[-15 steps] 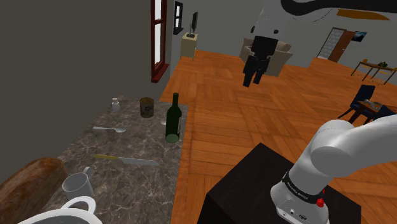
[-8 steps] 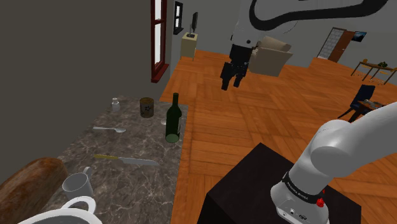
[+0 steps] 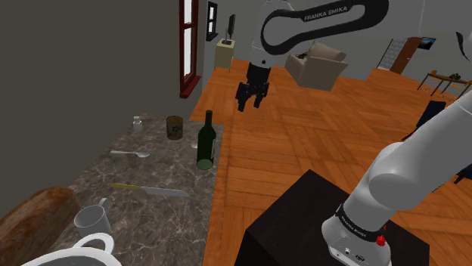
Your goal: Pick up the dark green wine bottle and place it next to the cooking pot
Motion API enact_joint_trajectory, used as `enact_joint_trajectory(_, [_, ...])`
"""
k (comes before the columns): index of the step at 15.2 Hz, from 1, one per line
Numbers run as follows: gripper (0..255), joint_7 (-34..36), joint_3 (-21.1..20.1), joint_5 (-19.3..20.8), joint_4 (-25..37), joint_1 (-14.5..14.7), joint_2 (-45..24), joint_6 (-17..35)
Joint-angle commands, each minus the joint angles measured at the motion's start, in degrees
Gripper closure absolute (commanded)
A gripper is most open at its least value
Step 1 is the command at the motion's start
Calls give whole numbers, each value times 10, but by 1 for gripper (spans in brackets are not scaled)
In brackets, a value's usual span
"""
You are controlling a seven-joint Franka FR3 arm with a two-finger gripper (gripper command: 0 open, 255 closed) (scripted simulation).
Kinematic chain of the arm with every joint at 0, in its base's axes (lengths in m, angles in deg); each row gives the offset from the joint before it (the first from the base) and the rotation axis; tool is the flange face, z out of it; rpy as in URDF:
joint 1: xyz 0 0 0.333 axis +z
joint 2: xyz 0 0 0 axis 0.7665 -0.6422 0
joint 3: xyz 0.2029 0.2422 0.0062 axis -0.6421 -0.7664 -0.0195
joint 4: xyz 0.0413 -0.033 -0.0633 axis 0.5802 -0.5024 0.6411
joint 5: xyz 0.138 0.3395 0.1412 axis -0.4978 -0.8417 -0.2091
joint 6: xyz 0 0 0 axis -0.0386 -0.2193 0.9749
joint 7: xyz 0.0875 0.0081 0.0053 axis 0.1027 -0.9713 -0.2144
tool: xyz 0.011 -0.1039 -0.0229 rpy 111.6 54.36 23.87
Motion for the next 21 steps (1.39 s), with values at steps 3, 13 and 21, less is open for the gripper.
enact_joint_trajectory(3, [0, 17, -8, 11, 50, 0, -83, 46])
enact_joint_trajectory(13, [0, 60, -10, 52, 227, 8, -295, 109])
enact_joint_trajectory(21, [0, 68, -7, 61, 254, 14, -357, 148])
